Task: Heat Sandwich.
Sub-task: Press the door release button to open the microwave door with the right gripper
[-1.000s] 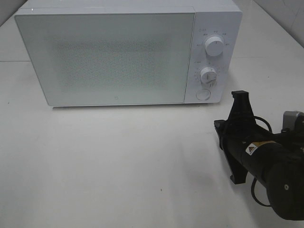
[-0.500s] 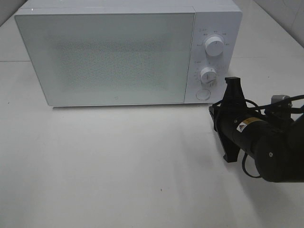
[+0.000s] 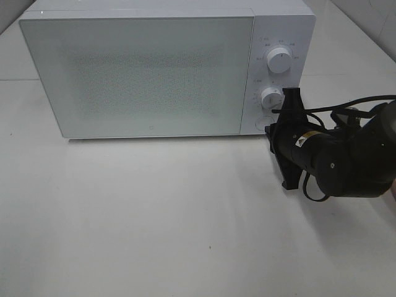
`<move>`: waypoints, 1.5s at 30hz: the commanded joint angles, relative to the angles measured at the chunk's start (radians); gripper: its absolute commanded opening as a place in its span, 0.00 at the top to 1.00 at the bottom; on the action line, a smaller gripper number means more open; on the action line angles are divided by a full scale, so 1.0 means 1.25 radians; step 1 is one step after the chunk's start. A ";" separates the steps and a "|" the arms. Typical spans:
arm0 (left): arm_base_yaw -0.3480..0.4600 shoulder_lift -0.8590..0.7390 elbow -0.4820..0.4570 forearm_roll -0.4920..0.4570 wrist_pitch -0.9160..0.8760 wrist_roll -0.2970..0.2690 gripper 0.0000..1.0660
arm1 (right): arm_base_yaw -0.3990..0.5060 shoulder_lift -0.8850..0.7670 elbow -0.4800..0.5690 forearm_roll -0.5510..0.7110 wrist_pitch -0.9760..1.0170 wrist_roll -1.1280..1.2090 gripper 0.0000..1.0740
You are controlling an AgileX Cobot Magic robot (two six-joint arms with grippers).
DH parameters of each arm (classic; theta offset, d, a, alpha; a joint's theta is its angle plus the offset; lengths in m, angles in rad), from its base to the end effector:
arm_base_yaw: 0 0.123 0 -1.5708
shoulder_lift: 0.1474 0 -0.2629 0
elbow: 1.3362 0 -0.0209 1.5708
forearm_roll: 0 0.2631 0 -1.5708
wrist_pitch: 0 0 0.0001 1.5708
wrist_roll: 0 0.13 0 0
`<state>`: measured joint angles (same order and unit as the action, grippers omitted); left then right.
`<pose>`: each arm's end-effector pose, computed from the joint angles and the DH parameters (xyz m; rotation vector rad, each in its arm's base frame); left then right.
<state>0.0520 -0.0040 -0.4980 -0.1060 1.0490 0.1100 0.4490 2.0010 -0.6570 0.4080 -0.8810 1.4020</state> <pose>0.0636 -0.0086 0.2669 0.0630 2.0252 -0.0243 0.3396 0.1195 0.0491 1.3918 1.6118 1.0385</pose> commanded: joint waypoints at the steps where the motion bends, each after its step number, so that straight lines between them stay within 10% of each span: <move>1: 0.001 -0.023 0.003 -0.003 -0.010 -0.002 0.08 | -0.015 0.006 -0.020 -0.006 0.015 -0.004 1.00; 45: 0.001 -0.023 0.003 -0.003 -0.010 -0.002 0.08 | -0.022 0.114 -0.213 0.033 -0.200 -0.027 1.00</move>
<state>0.0520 -0.0040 -0.4980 -0.1060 1.0490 0.1100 0.4430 2.1520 -0.8380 0.4720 -0.9180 1.3900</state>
